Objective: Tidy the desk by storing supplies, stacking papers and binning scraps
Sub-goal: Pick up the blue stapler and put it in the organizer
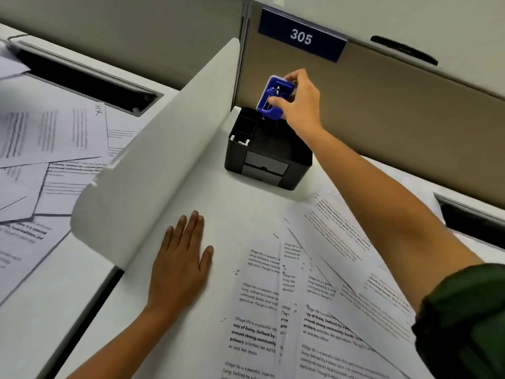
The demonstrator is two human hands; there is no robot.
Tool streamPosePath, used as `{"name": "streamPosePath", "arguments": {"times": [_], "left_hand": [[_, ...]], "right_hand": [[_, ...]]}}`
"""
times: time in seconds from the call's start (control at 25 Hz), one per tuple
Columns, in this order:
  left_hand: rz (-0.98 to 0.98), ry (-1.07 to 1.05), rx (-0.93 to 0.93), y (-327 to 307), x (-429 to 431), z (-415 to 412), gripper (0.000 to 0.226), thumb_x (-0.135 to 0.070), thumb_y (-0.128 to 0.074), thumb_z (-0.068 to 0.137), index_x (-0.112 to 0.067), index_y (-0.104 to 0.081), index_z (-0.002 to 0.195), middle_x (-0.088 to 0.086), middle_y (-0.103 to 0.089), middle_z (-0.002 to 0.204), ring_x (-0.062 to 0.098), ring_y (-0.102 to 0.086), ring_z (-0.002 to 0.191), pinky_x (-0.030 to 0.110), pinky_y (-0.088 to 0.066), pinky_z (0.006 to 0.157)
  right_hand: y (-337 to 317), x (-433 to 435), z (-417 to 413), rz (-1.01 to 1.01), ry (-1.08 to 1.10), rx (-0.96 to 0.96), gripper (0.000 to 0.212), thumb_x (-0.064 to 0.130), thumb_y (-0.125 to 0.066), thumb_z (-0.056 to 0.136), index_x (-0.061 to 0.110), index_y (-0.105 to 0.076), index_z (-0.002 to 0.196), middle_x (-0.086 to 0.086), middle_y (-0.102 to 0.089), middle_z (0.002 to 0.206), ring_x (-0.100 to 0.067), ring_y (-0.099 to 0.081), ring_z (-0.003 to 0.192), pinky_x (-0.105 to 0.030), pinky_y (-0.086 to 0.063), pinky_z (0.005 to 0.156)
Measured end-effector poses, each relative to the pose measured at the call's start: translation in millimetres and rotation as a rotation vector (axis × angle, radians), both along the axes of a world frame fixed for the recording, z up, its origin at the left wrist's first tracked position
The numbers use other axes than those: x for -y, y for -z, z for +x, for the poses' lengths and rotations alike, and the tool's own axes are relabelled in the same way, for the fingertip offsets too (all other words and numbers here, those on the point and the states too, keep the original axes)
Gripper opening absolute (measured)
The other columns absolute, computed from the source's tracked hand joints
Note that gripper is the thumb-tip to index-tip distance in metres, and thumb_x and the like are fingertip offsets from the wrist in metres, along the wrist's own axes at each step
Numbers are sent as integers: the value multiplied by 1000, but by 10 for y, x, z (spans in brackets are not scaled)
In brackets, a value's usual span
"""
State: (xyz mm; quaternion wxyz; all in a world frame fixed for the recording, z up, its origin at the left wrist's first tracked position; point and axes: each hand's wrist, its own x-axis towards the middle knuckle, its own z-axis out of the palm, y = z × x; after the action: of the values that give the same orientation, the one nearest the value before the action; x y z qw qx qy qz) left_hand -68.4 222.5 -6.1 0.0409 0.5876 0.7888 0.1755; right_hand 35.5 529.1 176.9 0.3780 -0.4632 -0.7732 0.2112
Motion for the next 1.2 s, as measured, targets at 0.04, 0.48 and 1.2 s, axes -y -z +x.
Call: {"name": "streamPosePath", "arguments": {"times": [0.04,0.48,1.2], "left_hand": [[2,0,7,-9,0,0,61,-44,-20,95,-18,-10,150,-4,-9,157,13,-4,145,34,-7,118],[-18,2,20,-28,9,-5,61,-44,-21,95,-19,-8,150,-5,-7,158,12,-2,145,34,-8,118],[-47,-4,36,-88,6,12,62,-45,-23,95,-22,-5,150,-8,-4,158,8,1,145,33,-8,118]], "right_hand": [[14,-103,-63,-13,-6,32,45,16,-77,73,9,-50,108,-3,-59,110,-13,-58,98,-23,-50,86],[112,-611,-213,-196,-99,154,44,16,-72,79,9,-48,114,-1,-56,109,-14,-57,97,-30,-54,85],[316,-763,-176,-84,-185,415,52,36,-82,64,13,-58,104,-6,-63,107,-18,-59,97,-23,-47,80]]}}
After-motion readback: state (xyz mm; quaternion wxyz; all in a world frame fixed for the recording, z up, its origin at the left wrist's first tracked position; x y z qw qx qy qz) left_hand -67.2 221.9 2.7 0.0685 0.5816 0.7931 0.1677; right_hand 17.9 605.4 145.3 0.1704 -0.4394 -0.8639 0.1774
